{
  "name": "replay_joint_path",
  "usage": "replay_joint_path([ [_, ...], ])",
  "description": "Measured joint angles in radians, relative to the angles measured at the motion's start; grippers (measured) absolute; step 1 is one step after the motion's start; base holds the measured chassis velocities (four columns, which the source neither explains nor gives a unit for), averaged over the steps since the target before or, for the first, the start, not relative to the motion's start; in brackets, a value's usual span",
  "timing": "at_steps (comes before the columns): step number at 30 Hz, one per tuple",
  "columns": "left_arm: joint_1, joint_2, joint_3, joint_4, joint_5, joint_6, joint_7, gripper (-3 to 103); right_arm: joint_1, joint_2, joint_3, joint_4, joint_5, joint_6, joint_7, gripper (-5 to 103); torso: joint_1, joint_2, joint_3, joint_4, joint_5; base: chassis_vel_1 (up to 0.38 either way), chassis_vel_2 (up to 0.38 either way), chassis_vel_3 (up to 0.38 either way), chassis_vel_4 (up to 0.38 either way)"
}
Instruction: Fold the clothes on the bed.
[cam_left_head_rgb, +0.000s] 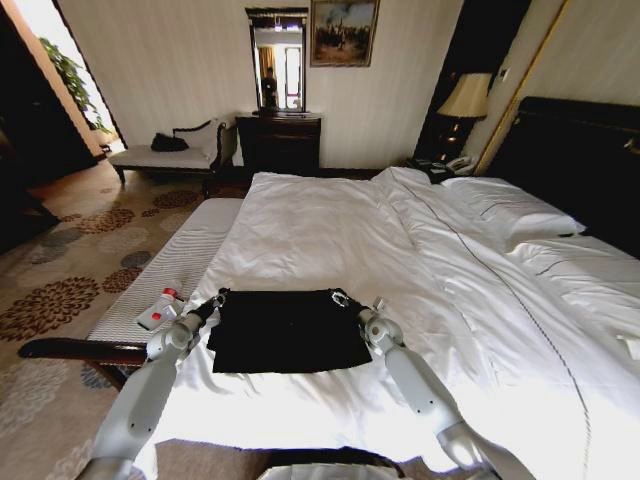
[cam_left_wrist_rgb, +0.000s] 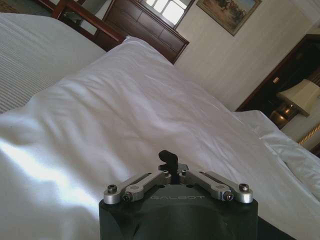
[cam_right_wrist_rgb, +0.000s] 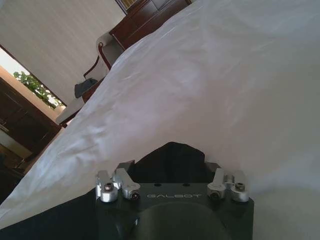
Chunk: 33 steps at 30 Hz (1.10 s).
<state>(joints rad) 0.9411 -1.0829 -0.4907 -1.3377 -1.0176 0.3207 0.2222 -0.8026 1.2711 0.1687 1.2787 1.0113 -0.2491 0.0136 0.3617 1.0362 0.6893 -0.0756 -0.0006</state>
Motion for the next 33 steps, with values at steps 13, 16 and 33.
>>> replay_joint_path([
  [13, 0.0, -0.005, -0.001, -0.001, 0.004, -0.002, 0.002, 2, -0.01, 0.013, 0.019, 0.005, 0.048, 0.048, -0.021, 28, 0.0, 0.0, 0.0, 0.0, 0.0, 0.0, 0.0, 0.0, 0.0],
  [16, 0.0, -0.006, -0.002, -0.004, 0.004, -0.004, 0.003, 2, -0.018, 0.015, 0.019, 0.012, 0.048, 0.053, -0.027, 18, 0.0, 0.0, 0.0, 0.0, 0.0, 0.0, 0.0, 0.0, 0.0],
  [33, 0.026, 0.007, -0.067, -0.115, -0.033, -0.024, 0.01, 2, -0.077, 0.001, 0.067, 0.151, 0.055, 0.143, -0.054, 1, 0.0, 0.0, 0.0, 0.0, 0.0, 0.0, 0.0, 0.0, 0.0],
])
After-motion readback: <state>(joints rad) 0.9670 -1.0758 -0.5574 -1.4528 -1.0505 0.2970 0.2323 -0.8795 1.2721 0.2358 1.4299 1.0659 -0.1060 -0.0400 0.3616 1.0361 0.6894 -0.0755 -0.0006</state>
